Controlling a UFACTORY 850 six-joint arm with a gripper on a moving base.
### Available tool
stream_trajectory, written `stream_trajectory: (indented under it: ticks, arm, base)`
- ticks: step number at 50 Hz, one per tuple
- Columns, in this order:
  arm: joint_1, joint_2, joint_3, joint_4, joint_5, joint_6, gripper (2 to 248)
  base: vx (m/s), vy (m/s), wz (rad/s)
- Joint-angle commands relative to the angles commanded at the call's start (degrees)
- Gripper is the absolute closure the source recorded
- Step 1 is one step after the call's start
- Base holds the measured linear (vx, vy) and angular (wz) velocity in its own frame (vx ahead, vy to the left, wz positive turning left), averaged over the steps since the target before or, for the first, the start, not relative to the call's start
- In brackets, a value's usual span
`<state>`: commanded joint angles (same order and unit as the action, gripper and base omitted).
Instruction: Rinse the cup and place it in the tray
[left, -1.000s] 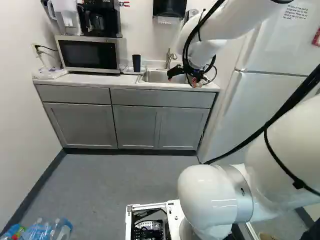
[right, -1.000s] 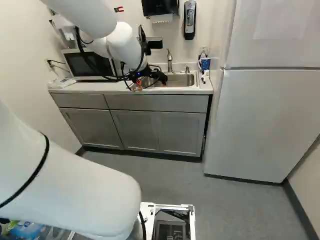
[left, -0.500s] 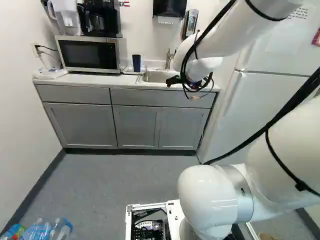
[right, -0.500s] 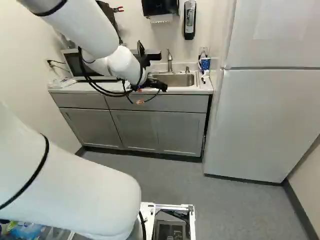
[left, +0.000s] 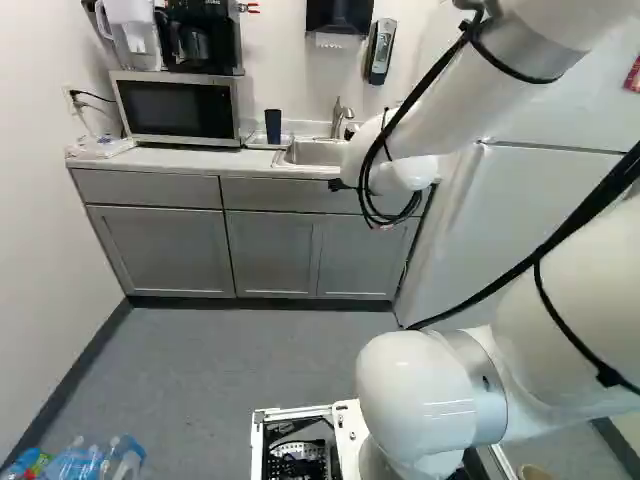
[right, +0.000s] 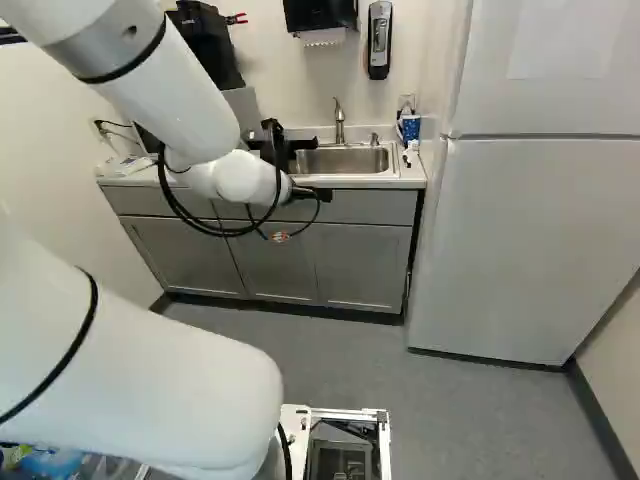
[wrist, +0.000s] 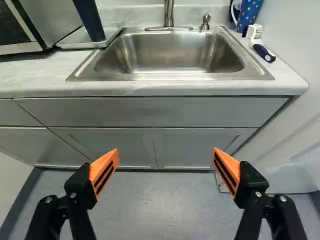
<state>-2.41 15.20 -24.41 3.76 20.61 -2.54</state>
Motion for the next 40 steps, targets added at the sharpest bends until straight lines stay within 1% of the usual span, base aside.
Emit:
stream_trajectory:
  ticks: [20, 40]
  arm:
    - [0.91, 0.30, 7.32, -1.42, 11.09, 0.96, 3]
    - [1.60, 0.53, 12.87, -2.49, 19.49, 1.69, 3]
  base:
    - [0.000, 0.000, 0.000]
    - [0.000, 0.000, 0.000]
